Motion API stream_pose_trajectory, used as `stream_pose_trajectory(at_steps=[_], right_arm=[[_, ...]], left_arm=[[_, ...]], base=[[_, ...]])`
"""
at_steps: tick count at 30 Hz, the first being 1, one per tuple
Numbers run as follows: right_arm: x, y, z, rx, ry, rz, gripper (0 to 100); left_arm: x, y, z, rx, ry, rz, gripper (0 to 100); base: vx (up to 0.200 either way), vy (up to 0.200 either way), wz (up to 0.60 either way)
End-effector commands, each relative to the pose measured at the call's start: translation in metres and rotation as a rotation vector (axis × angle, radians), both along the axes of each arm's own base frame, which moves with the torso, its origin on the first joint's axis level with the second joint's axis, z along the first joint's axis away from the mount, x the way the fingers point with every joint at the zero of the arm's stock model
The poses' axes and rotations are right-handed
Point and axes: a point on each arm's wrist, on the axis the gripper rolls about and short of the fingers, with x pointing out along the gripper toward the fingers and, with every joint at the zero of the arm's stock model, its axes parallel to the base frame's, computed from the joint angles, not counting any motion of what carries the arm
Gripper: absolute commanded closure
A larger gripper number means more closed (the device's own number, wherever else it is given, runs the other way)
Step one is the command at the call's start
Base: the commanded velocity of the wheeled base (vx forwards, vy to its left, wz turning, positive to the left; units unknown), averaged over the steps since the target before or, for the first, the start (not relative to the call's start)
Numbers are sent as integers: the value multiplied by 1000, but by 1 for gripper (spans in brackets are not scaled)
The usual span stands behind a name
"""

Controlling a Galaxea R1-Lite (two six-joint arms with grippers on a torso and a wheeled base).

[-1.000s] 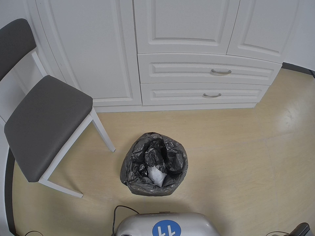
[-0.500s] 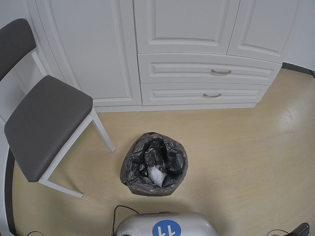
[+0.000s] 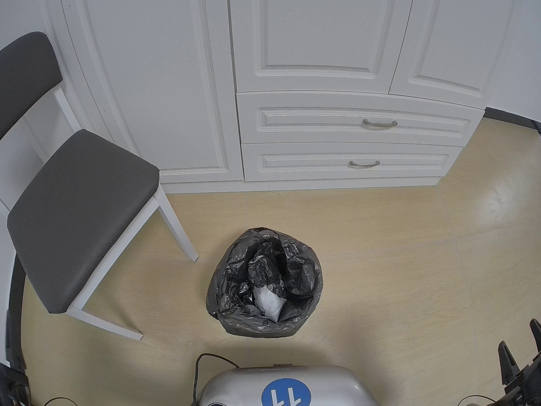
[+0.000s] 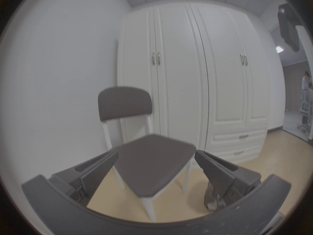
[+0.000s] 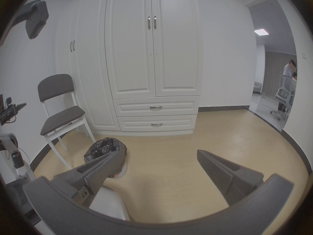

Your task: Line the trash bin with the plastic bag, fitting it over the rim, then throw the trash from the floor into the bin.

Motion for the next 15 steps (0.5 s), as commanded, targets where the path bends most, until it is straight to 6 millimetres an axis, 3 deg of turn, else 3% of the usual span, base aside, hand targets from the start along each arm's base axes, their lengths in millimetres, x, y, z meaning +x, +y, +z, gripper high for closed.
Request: stream_pose_trajectory(at_steps=[1, 5, 15], right_arm=[[1, -1, -6, 0, 22, -35, 0], [1, -1, -6, 2, 18, -35, 0], [1, -1, -6, 6, 16, -32, 0]], left_arm=[[3, 0, -35, -8, 247, -50, 0], [4, -4, -40, -6, 283, -233, 0], [4, -4, -40, 19, 294, -231, 0]], base=[[0, 0, 0], [0, 0, 0], [0, 0, 0]])
